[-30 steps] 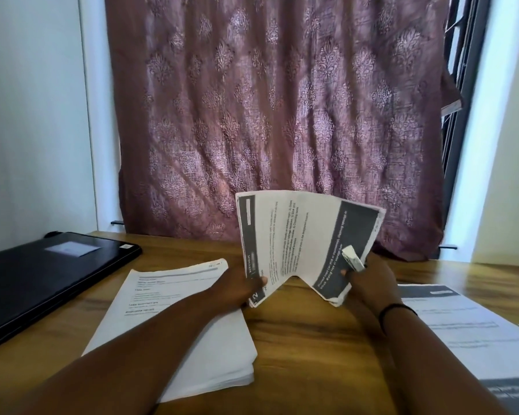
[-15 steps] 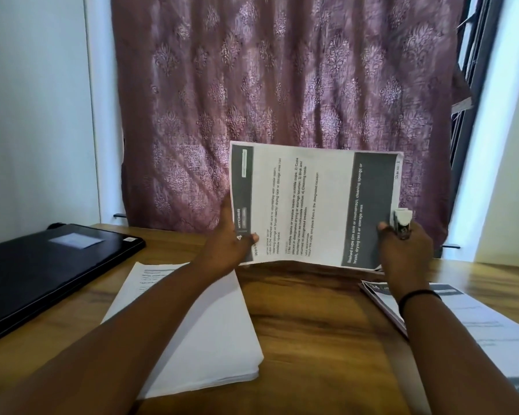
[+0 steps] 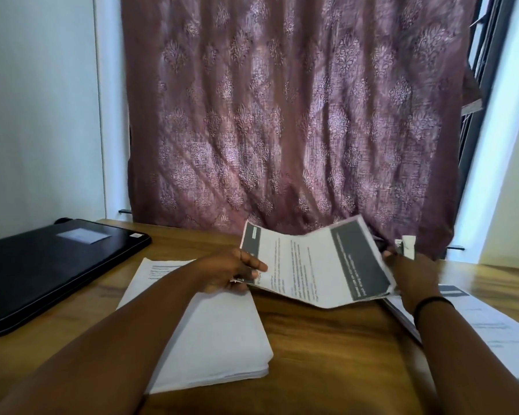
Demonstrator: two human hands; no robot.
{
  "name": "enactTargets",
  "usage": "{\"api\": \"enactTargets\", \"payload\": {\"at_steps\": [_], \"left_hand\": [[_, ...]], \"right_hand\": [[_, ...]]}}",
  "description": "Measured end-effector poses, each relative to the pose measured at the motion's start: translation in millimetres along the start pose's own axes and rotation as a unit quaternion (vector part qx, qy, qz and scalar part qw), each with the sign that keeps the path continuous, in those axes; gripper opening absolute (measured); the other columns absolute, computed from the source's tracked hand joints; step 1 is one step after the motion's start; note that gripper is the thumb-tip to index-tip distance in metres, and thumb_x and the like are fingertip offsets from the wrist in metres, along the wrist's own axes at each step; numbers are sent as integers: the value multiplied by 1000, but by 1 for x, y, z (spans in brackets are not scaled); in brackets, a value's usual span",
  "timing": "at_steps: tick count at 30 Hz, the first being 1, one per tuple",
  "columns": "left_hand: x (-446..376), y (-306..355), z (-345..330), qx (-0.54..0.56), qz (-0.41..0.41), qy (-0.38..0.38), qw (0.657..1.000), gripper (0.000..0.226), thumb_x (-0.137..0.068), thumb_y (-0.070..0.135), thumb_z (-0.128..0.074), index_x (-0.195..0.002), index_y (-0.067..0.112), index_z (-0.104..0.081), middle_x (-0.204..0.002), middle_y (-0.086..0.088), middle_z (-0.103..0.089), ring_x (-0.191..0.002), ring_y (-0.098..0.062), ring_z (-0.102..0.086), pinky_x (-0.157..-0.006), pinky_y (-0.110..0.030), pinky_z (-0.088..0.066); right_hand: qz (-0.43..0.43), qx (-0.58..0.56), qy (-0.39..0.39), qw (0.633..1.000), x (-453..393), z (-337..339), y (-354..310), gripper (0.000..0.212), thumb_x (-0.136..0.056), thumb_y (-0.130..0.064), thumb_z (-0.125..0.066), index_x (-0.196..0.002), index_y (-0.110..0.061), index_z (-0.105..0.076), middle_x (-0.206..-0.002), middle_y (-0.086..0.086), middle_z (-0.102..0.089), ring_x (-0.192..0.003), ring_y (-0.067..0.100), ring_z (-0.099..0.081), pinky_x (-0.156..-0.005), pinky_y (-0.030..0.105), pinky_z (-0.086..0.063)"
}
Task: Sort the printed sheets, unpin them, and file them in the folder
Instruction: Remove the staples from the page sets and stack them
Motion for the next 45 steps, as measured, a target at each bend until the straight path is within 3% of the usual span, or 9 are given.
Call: {"api": "enactTargets", "payload": {"at_steps": [5, 8, 13, 17, 26, 33, 36, 40, 45], "left_hand": [[0, 5, -3, 46, -15, 90, 995, 22, -91, -6, -54, -99, 7, -69, -112, -10, -63, -89, -16, -57, -52, -17, -49], [1, 13, -7, 113, -66, 158, 979, 21, -93, -3, -52, -101, 10, -67, -109, -8, -63, -82, -12, -59, -49, -15, -49], [9, 32, -21, 160, -160, 226, 948, 21, -97, 3, -49, -106, 16, -63, -110, -1, -64, -89, -14, -64, -58, -19, -56], [17, 42, -40, 183, -212, 194, 940, 33, -97, -2, -45, -115, 21, -61, -110, 2, -65, -96, -11, -65, -75, -21, -57], [26, 54, -46, 195, -272, 114, 936, 59, -87, -20, -36, -126, 20, -52, -105, 8, -60, -83, -5, -62, -55, -17, -55], [20, 47, -48, 128, -284, 108, 944, 62, -90, -15, -38, -124, 36, -47, -129, -3, -56, -101, -8, -61, -78, -18, -53], [19, 44, -53, 120, -291, 85, 945, 61, -92, -14, -38, -128, 35, -45, -125, 3, -56, -101, -3, -60, -83, -18, -51], [15, 39, -58, 100, -291, 88, 947, 64, -90, -1, -48, -121, 55, -47, -128, 4, -54, -112, -11, -58, -93, -34, -53], [16, 39, -57, 90, -277, 114, 950, 64, -93, 3, -47, -121, 60, -41, -134, -6, -39, -110, -19, -55, -71, -21, -56]], "right_hand": [[25, -17, 21, 999, 11, 4, -14, 28, -87, -29, -68, -80, -4, -58, -71, 11, -52, -65, 26, -46, -59, 33, -35], [-44, -71, -87, 993, 31, -17, -30, 30, -86, -40, -66, -72, -15, -54, -62, 2, -48, -45, 14, -33, -37, 19, -25], [-123, -92, -301, 941, 93, -67, -37, 24, -91, -41, -55, -82, -19, -56, -64, -2, -49, -37, 8, -31, -35, 12, -20], [-127, -163, -380, 902, 132, -89, -37, 28, -91, -41, -51, -83, -16, -59, -68, 1, -56, -41, 11, -38, -38, 17, -24], [-129, -297, -396, 859, 125, -84, -46, 31, -84, -37, -57, -91, -9, -68, -78, 2, -64, -47, 12, -45, -38, 18, -31], [-131, -337, -403, 841, 112, -84, -41, 27, -76, -30, -62, -90, -9, -69, -76, 4, -59, -54, 16, -49, -40, 22, -37], [-125, -339, -406, 839, 111, -82, -44, 22, -73, -23, -64, -92, -12, -68, -68, 2, -58, -51, 15, -52, -40, 21, -39], [-112, -340, -423, 832, 111, -80, -45, 24, -78, -17, -62, -101, -11, -67, -70, 3, -63, -53, 15, -57, -42, 23, -45], [-95, -349, -430, 827, 111, -84, -42, 29, -78, -19, -65, -103, -6, -68, -79, 10, -65, -62, 19, -60, -47, 26, -52]]}}
Point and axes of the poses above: each hand's wrist, its own x-axis away from the middle knuckle, its own z-axis out of the back of the hand, y = z × x, the point moved 1 cm from there along -x, towards the middle knuckle
